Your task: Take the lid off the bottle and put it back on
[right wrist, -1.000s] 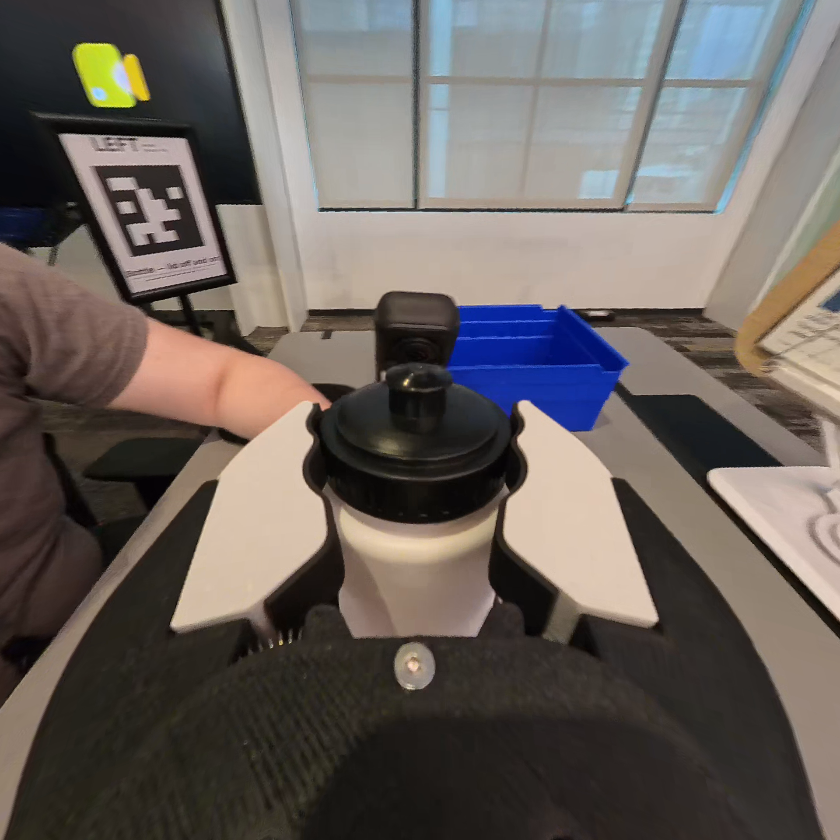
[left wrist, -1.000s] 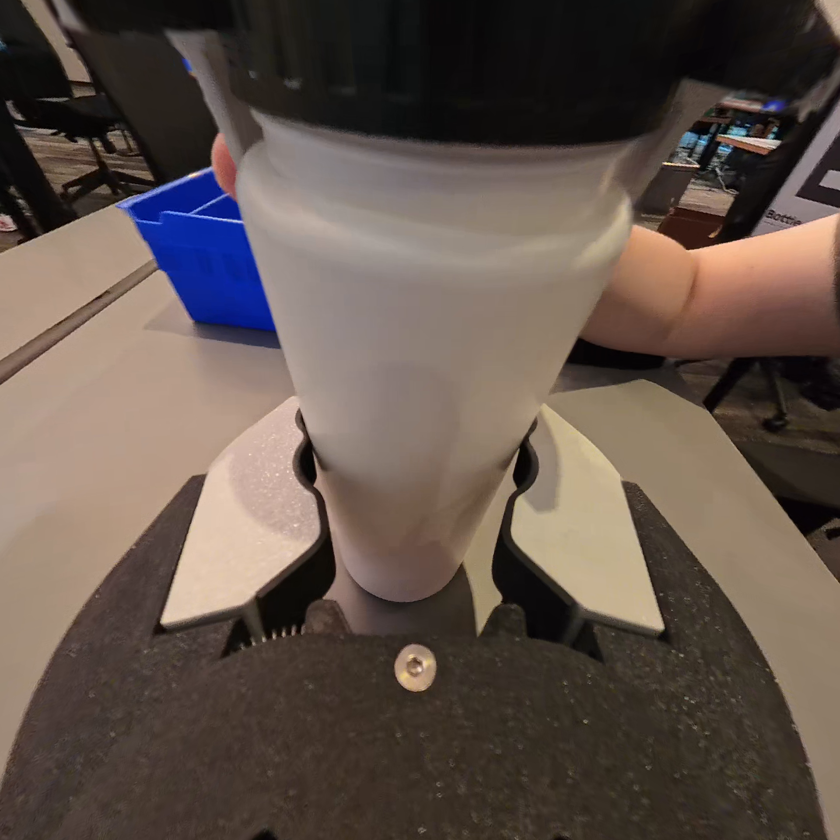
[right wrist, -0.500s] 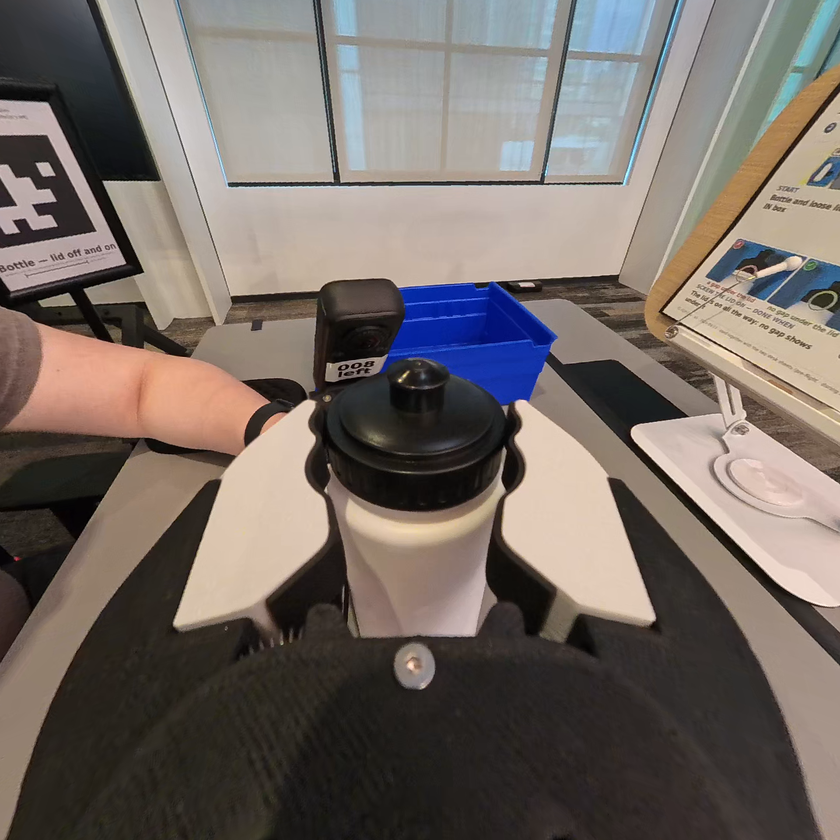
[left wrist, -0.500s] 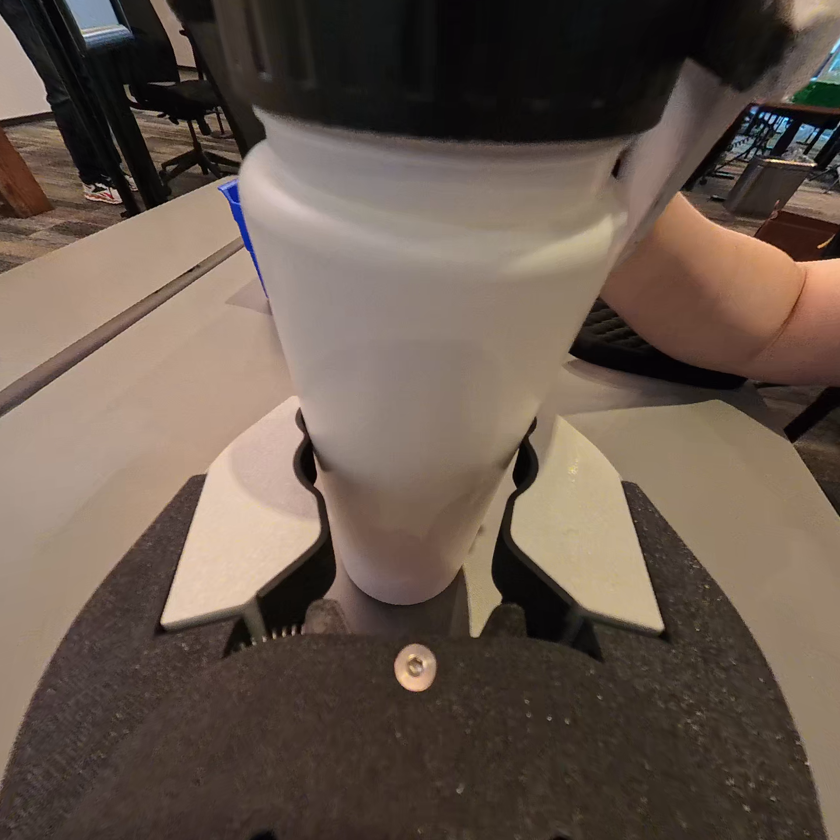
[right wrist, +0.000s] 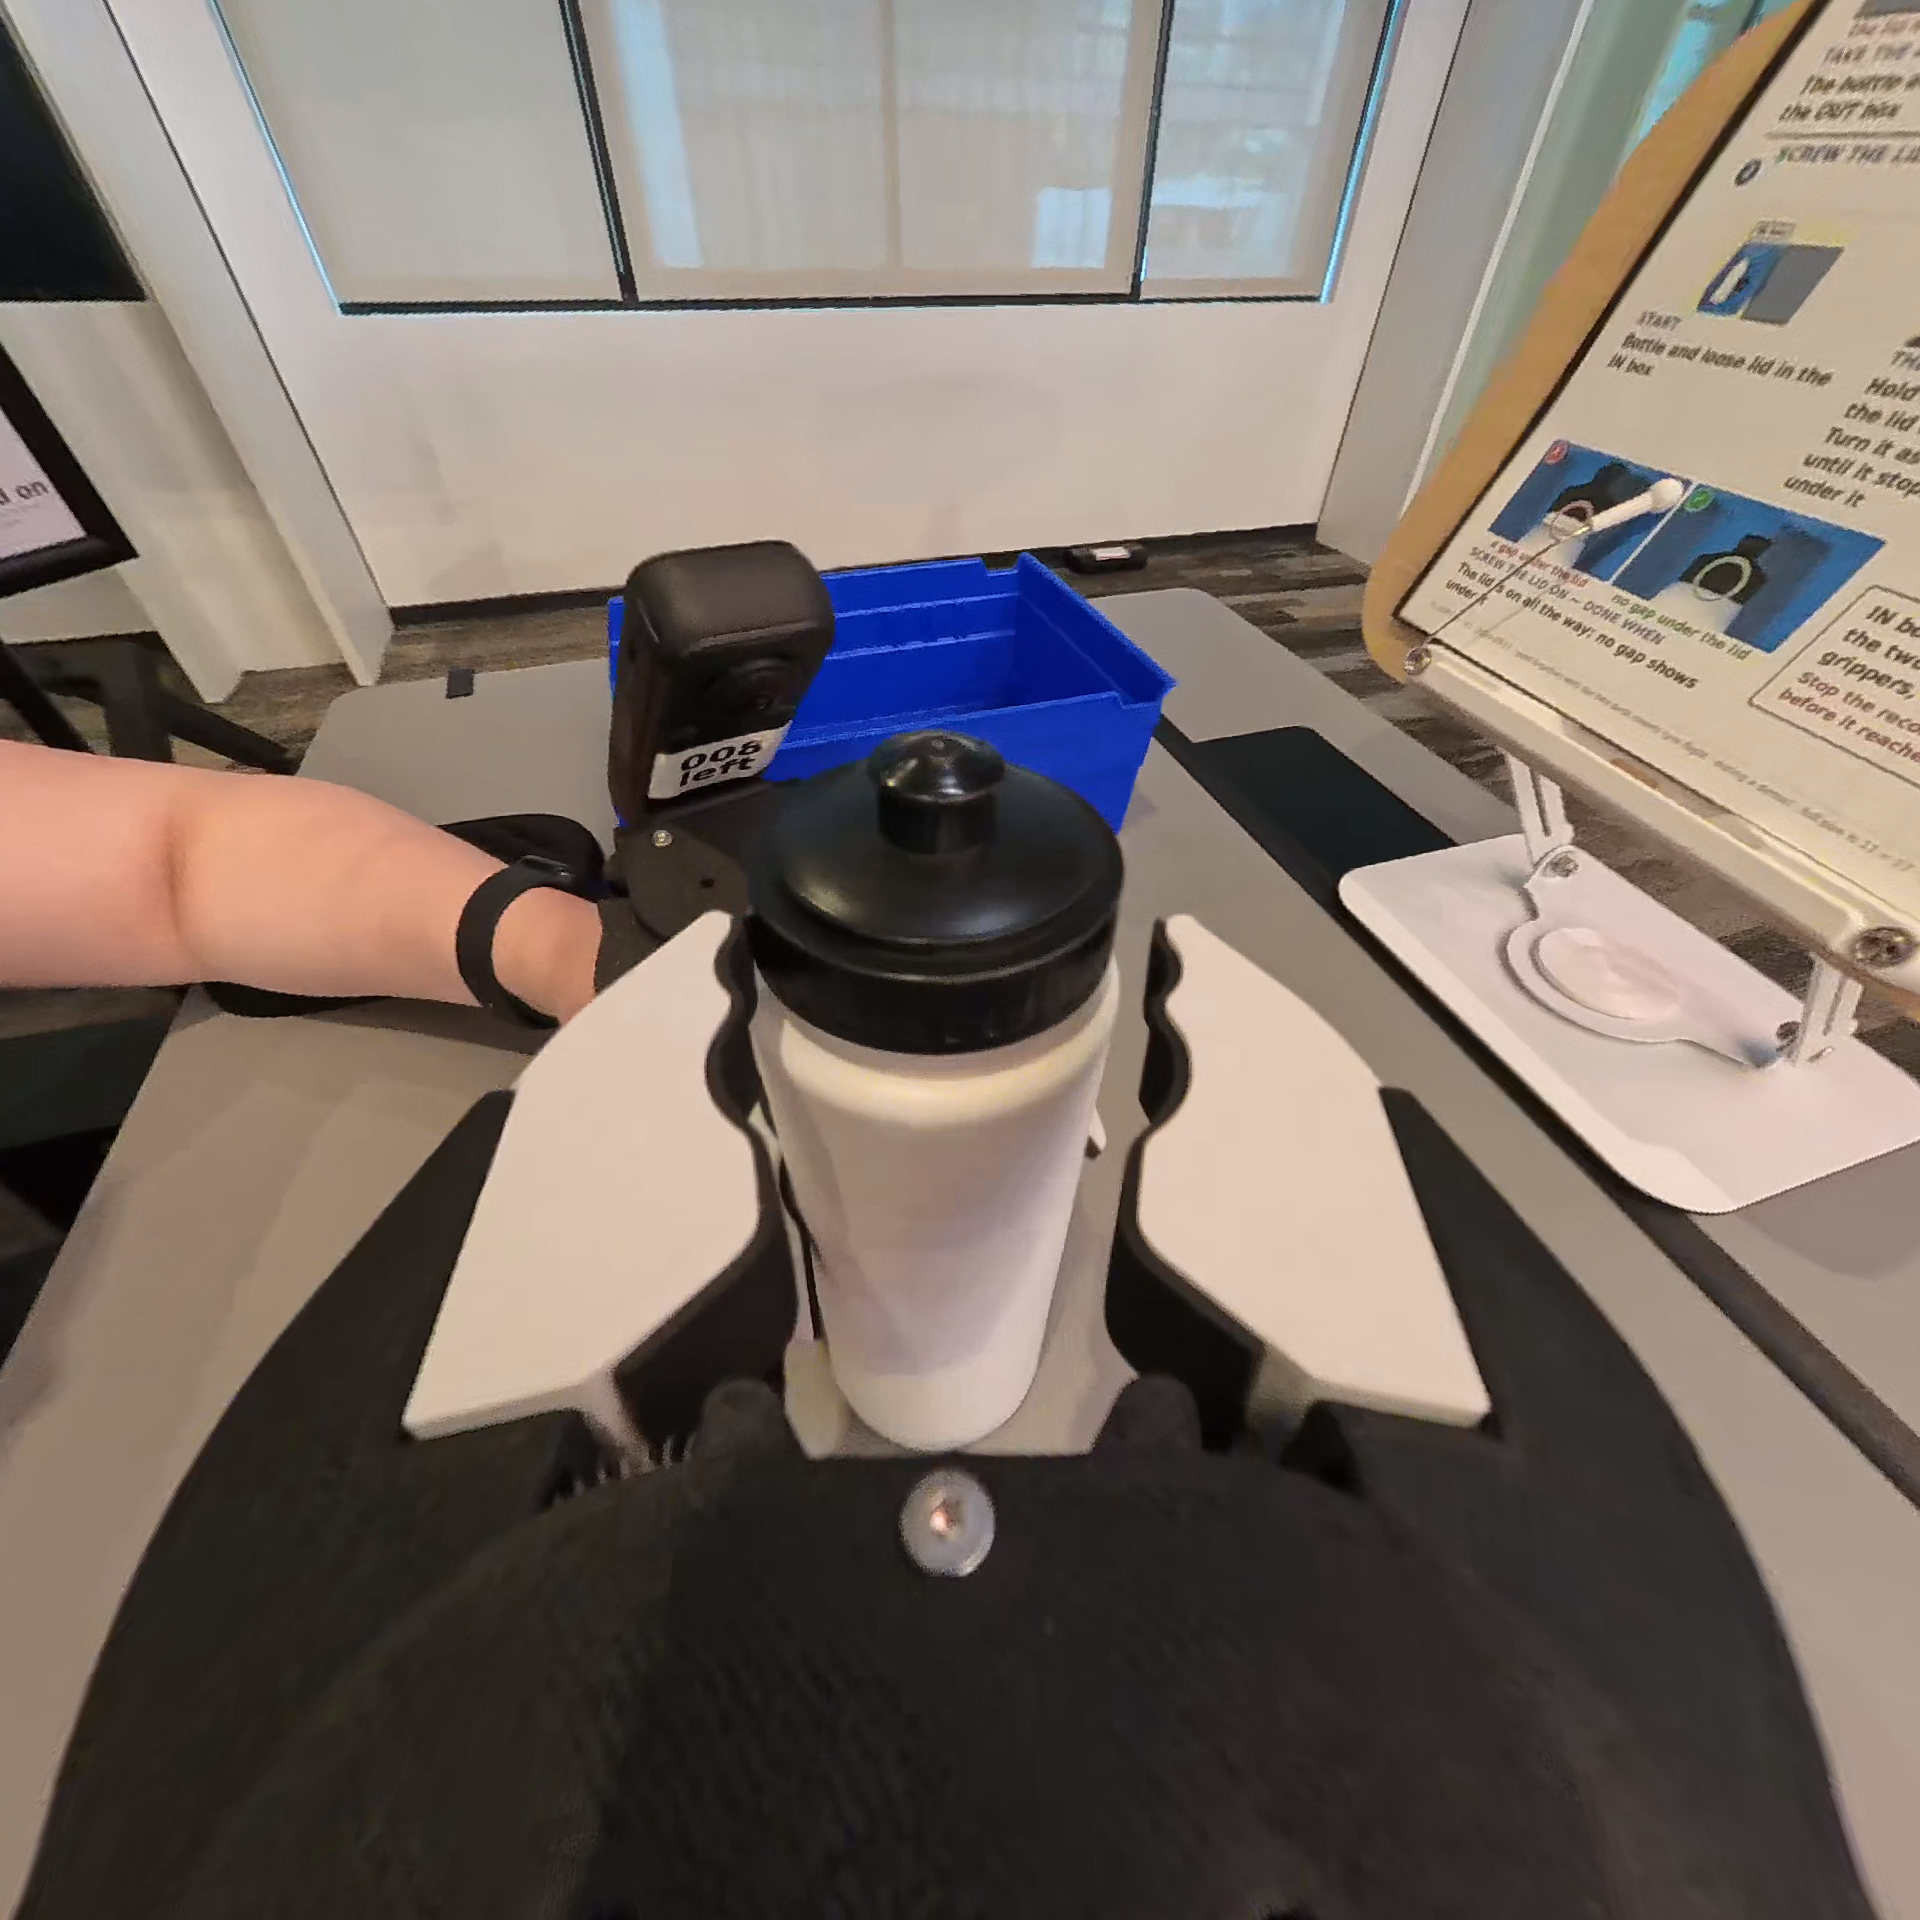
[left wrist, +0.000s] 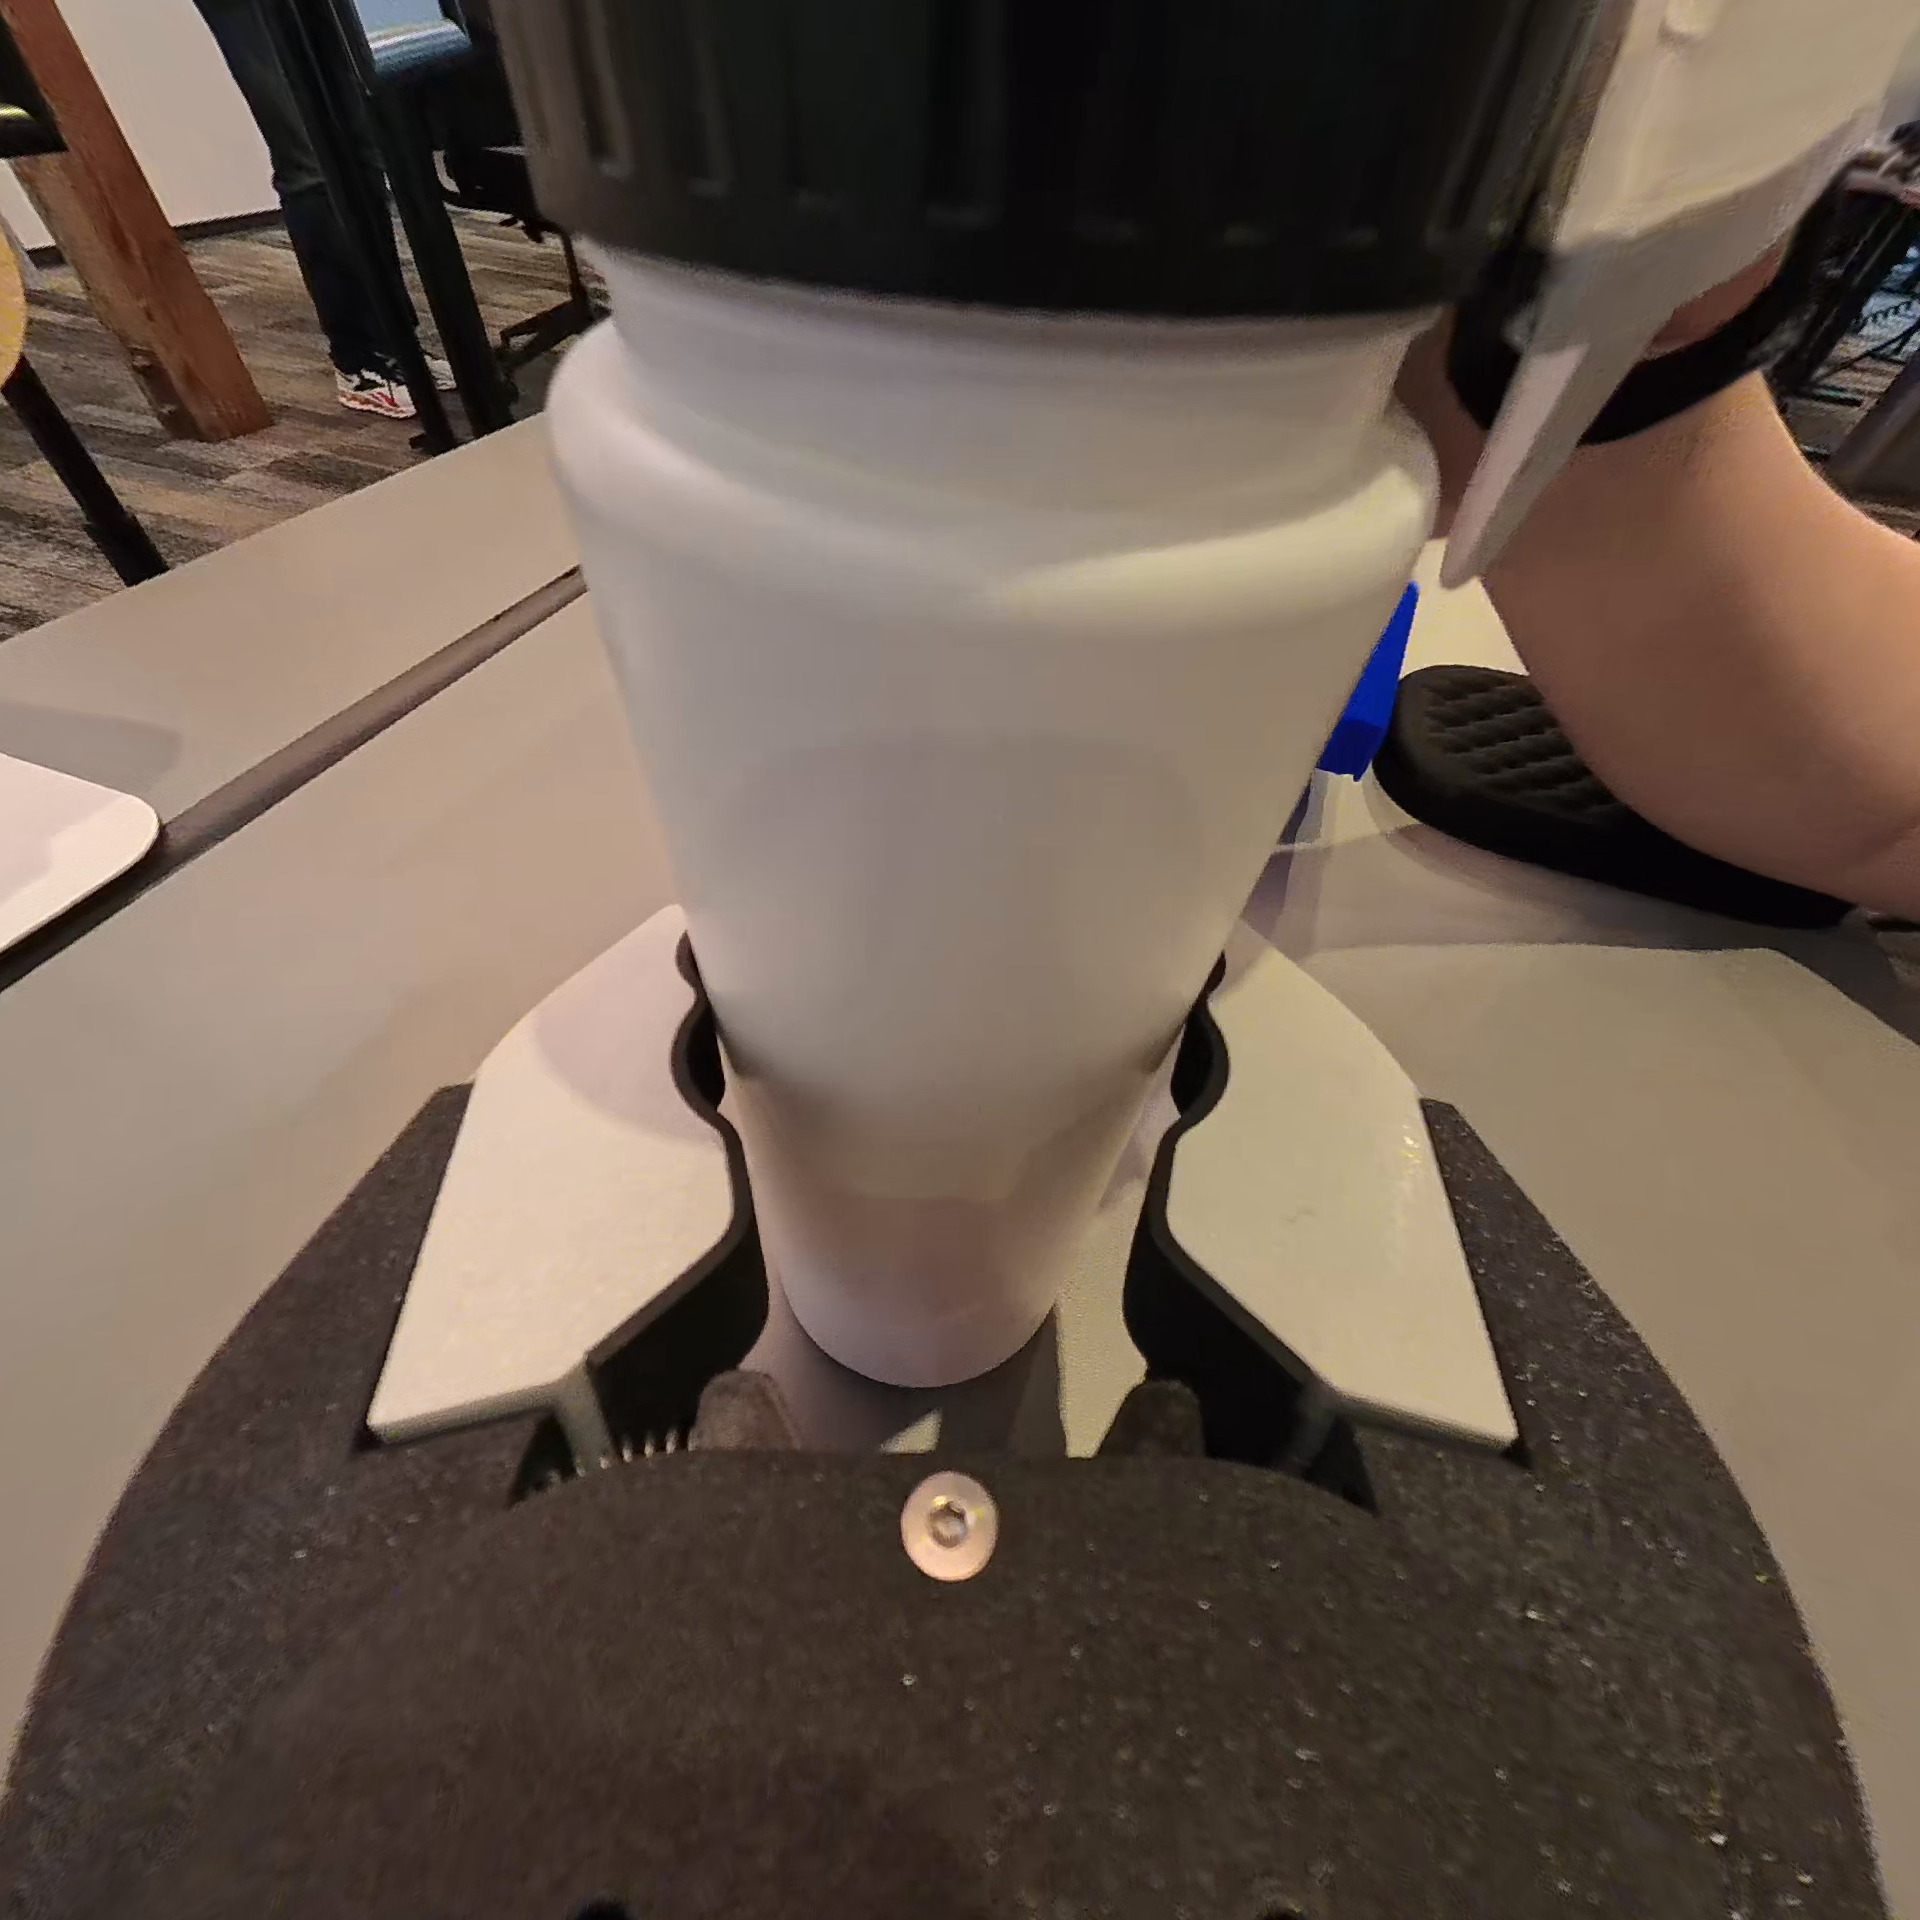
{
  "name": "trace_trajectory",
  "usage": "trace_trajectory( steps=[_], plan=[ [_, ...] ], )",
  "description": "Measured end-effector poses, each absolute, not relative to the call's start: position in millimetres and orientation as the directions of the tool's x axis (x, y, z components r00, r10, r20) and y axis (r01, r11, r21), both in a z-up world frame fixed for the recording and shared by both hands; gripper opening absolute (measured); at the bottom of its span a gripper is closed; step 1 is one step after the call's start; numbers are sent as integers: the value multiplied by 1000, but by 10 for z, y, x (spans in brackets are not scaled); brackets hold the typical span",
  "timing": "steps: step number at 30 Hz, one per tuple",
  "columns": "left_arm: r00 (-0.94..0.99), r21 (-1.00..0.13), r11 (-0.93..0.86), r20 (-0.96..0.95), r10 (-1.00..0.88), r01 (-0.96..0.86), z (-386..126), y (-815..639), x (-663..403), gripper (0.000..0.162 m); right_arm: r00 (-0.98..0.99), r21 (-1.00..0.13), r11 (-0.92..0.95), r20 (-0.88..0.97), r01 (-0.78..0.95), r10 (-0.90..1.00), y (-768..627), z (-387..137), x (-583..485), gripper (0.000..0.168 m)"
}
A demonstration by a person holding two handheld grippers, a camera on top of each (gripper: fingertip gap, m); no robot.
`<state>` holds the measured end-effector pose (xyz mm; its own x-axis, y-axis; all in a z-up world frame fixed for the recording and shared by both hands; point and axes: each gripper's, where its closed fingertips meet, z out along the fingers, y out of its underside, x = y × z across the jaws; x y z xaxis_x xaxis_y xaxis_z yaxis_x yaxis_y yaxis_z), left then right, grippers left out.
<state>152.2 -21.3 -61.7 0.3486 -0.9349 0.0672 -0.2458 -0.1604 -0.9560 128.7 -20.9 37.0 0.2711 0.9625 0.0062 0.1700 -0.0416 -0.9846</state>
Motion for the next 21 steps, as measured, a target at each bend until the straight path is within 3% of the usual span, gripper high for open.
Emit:
trace_trajectory(
  steps=[8,17,21],
  plan=[
    [377,-957,-181,85,-922,-228,-611,-171,1497,86,279,-982,-122,-78,142,957,-184,372,1291,76],
    [537,-956,-223,88,-839,-192,-611,-67,1438,86,564,-989,-100,-20,111,826,-123,436,1161,80],
    [575,-956,-212,60,-816,-201,-621,-74,1454,86,649,-992,-57,28,109,760,-89,397,1142,74]
  ],
)
